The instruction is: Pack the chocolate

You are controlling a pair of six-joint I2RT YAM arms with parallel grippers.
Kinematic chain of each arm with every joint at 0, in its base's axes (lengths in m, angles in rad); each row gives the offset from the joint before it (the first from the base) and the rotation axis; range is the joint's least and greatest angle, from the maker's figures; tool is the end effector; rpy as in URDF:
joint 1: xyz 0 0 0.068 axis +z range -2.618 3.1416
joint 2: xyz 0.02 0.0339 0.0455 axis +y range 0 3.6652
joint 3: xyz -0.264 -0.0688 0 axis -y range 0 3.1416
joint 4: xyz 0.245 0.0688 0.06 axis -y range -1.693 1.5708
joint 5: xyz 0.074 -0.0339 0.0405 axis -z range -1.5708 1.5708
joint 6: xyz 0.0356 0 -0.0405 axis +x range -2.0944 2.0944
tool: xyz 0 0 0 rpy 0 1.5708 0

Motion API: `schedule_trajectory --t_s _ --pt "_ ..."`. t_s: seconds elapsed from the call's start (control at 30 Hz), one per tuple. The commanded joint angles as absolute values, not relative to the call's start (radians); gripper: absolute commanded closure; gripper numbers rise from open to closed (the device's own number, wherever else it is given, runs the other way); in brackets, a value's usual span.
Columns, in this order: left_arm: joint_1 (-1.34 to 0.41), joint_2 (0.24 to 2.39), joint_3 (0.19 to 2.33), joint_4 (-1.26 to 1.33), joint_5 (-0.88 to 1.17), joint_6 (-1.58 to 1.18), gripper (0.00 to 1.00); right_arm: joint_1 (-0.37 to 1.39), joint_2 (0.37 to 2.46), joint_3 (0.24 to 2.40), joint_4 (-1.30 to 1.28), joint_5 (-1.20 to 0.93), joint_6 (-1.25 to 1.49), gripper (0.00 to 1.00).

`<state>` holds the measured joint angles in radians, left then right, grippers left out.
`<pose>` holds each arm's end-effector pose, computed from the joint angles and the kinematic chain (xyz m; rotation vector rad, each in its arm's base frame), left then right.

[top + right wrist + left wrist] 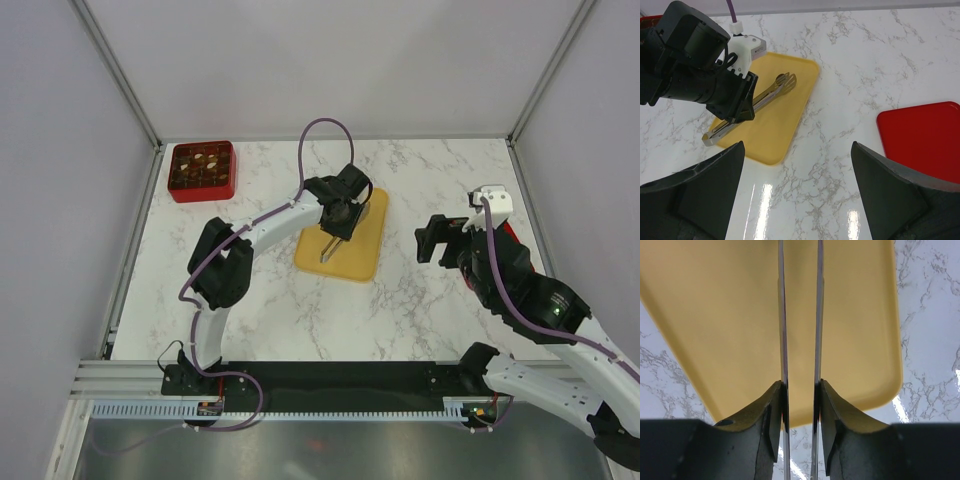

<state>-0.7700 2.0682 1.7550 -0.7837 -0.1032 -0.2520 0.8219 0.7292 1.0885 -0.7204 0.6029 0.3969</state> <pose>0.3238 -0.3089 0.2298 0.6522 2.5916 -0.1952 0.1020 0.0800 0.3952 -0.0015 1.8741 0.2578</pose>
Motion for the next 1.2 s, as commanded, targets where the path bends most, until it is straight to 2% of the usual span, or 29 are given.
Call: schedule_trajectory --t_s 0.0,0.13,0.53,0.67,0.9,1.0,1.17 --pt "-0.775 2.014 1.792 -0.795 -0.101 -0.224 0.63 0.822 0.715 1.092 -0.721 0.617 0.406 0.04" --pt "-0.775 1.956 1.789 -0.856 -0.101 -0.245 0.66 0.822 0.710 1.098 -0.726 0.614 0.413 0.05" --pt "-0.724 1.730 1.782 -1.017 -0.115 -0.285 0.67 0.824 0.693 1.103 -0.730 0.581 0.431 0.05" --pt "-0.569 1.709 1.821 -1.052 -0.109 -0.261 0.67 0.822 0.693 1.104 -0.729 0.569 0.434 0.05" --pt "-0.160 1.727 1.830 -1.040 -0.022 -0.239 0.67 0.824 0.699 1.101 -0.729 0.567 0.426 0.05" --pt "-0.057 1.750 1.832 -1.031 -0.008 -0.262 0.67 0.824 0.707 1.104 -0.727 0.571 0.422 0.05" --pt "-0.014 1.769 1.801 -1.009 -0.018 -0.298 0.67 0.822 0.719 1.108 -0.721 0.572 0.417 0.05"
